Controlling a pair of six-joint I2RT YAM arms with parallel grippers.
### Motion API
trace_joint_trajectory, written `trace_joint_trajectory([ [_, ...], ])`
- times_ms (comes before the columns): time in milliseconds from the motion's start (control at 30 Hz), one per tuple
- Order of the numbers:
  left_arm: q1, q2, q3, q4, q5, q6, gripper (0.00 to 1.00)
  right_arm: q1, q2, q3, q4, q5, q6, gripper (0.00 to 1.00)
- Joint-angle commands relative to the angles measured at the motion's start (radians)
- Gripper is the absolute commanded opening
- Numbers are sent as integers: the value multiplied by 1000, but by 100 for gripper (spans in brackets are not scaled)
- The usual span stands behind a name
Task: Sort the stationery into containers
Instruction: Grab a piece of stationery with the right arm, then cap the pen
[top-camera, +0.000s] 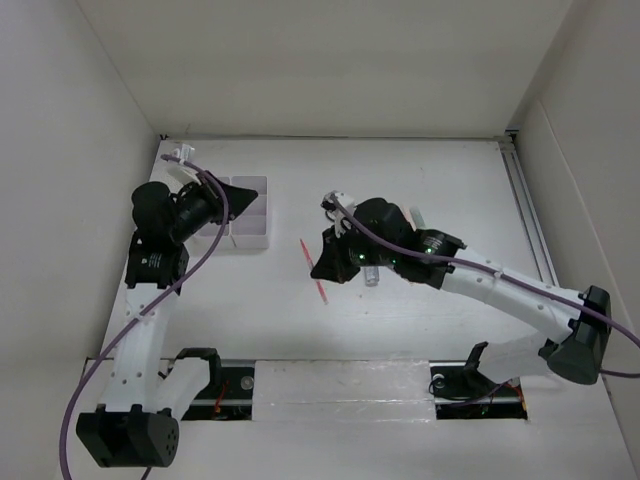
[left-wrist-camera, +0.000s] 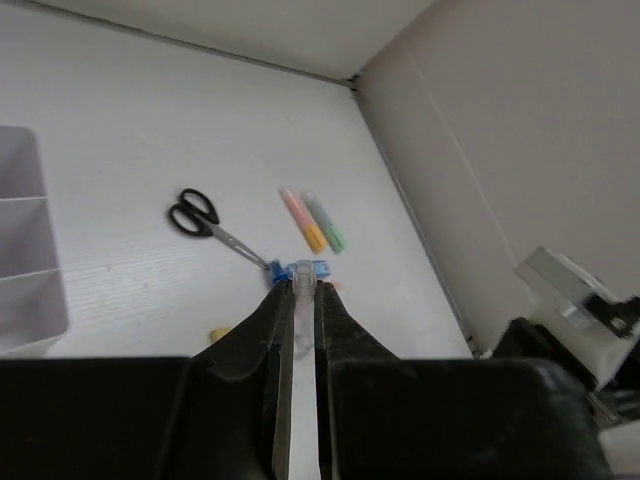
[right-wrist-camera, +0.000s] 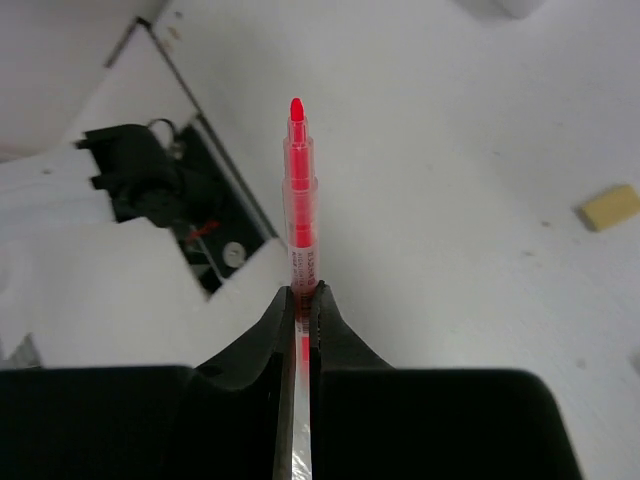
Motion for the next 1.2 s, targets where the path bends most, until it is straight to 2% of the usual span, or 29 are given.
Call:
trace_joint_trajectory([
  [0, 3, -13, -51, 224, 243, -47, 0, -5, -48, -132, 292, -222, 175, 0],
  [100, 3, 8, -104, 329, 366, -104, 0, -5, -100, -217, 457, -272, 250, 0],
  [333, 3, 40, -202, 585, 530, -280, 0, -5, -129, -263, 617, -291, 263, 0],
  [700, 3, 51, -250, 717, 563, -380, 0, -15, 9, -266, 825, -358, 316, 0],
  [1167, 3, 23, -261, 781, 573, -431, 0, -42, 30, -285, 834, -337, 304, 0],
])
